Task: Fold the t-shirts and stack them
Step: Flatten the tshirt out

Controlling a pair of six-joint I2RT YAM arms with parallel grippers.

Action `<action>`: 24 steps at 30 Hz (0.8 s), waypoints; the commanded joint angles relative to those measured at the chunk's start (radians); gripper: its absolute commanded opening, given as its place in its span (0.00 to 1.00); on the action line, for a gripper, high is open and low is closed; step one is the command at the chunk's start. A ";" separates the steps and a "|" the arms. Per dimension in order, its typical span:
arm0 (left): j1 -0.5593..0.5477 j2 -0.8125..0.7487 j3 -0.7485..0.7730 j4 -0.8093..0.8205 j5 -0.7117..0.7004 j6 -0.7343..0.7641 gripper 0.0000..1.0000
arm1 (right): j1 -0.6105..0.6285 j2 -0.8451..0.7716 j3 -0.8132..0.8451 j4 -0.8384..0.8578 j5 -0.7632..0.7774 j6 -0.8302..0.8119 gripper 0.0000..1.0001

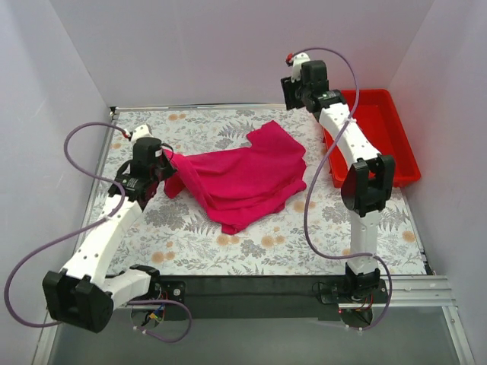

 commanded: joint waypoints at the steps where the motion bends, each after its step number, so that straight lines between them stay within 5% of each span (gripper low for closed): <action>1: 0.016 0.061 -0.008 0.110 -0.053 0.019 0.00 | 0.035 -0.172 -0.149 -0.015 -0.012 0.093 0.50; 15: 0.106 0.109 -0.026 0.133 -0.001 0.061 0.00 | 0.135 -0.733 -1.249 0.137 -0.221 0.450 0.43; 24: 0.106 0.095 -0.043 0.105 0.047 0.072 0.00 | 0.146 -0.779 -1.497 0.385 -0.304 0.553 0.44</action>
